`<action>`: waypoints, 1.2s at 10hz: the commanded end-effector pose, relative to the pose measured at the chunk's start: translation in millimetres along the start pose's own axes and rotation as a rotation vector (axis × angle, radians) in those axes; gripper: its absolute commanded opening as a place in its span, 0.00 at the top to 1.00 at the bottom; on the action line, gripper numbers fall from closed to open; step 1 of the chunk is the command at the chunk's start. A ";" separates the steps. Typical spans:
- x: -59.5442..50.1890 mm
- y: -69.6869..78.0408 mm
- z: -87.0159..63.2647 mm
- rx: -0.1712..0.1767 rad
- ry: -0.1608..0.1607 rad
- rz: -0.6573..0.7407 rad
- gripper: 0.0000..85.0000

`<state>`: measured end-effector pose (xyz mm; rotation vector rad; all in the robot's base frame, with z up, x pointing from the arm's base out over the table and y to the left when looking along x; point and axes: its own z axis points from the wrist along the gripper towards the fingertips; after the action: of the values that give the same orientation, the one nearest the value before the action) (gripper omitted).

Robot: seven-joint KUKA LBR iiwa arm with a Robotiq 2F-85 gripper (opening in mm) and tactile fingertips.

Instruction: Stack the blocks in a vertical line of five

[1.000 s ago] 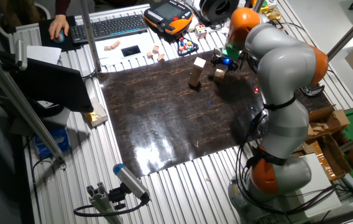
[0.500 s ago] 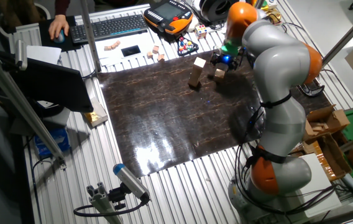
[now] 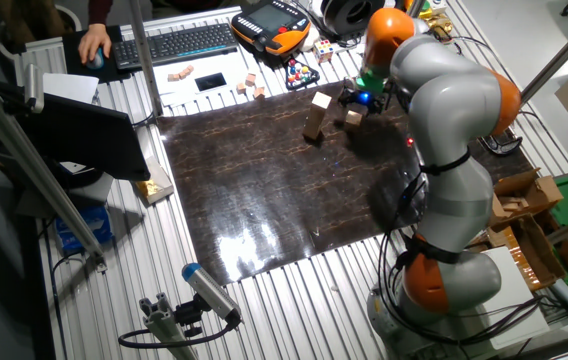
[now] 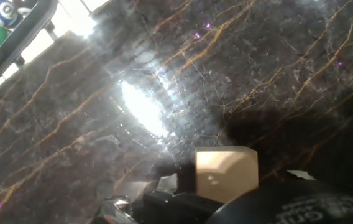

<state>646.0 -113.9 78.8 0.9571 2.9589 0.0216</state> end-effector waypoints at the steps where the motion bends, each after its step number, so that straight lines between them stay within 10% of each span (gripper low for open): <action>1: -0.1 -0.9 5.6 -0.005 0.000 0.001 0.00; 9: 3.7 0.9 40.2 -0.037 -0.024 0.020 0.01; 10: 3.3 0.5 39.9 -0.040 -0.016 -0.004 0.09; 11: 2.2 -1.0 38.2 -0.047 0.002 -0.029 0.44; 12: 0.4 -3.0 36.2 -0.048 0.013 -0.057 0.57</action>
<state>645.1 -116.5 43.0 0.8608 2.9841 0.0966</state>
